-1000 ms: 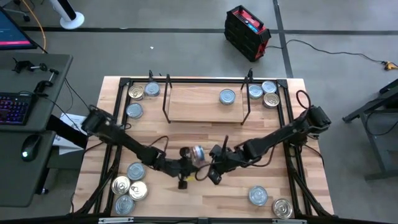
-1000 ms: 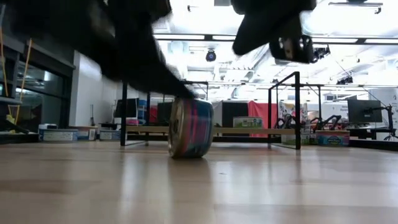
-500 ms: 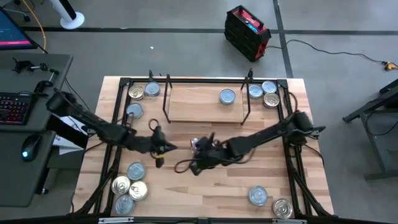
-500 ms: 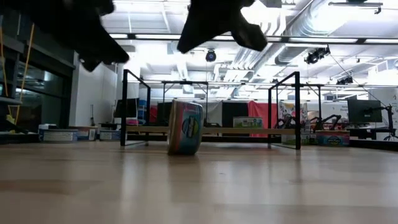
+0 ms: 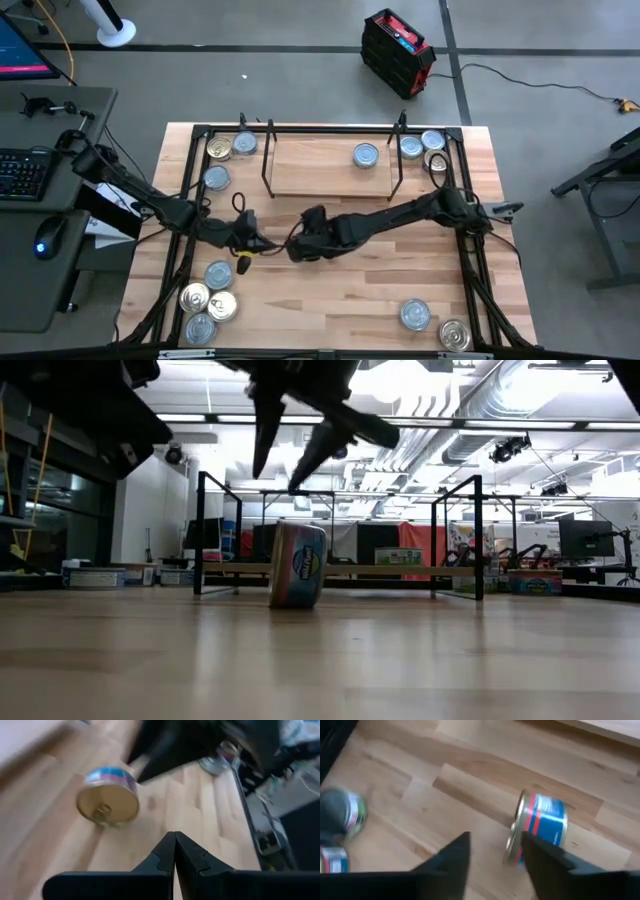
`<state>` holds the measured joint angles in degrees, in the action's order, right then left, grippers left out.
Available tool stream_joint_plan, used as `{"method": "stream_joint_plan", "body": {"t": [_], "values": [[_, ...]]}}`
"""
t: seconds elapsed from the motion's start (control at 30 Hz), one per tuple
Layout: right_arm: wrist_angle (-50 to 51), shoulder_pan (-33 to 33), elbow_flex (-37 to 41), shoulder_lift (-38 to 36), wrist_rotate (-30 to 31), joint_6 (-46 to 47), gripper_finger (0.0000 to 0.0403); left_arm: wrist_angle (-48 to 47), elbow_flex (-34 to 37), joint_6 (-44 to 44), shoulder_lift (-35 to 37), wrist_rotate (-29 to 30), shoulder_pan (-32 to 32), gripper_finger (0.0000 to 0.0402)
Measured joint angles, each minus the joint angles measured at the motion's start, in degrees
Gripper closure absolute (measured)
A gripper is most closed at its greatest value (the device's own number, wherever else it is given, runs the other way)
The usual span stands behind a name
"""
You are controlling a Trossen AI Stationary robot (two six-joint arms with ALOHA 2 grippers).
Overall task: Stack canned seafood by type on shelf
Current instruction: Put the blue-pink tuna can on the shelf
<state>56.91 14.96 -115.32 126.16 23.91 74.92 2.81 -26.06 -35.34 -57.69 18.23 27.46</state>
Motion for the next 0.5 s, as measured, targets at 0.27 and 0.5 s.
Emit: {"method": "stream_joint_plan", "body": {"t": [0.27,0.5], "values": [[1.4,-1.97,-0.01,0.02,-5.57,2.86,0.0079,-0.01,0.0,0.3,0.02,-3.38,1.44,0.0401],[4.97,-2.2,0.02,2.15,-5.53,8.9,0.0073,-0.16,0.0,0.28,0.02,-3.39,1.6,0.0401]]}}
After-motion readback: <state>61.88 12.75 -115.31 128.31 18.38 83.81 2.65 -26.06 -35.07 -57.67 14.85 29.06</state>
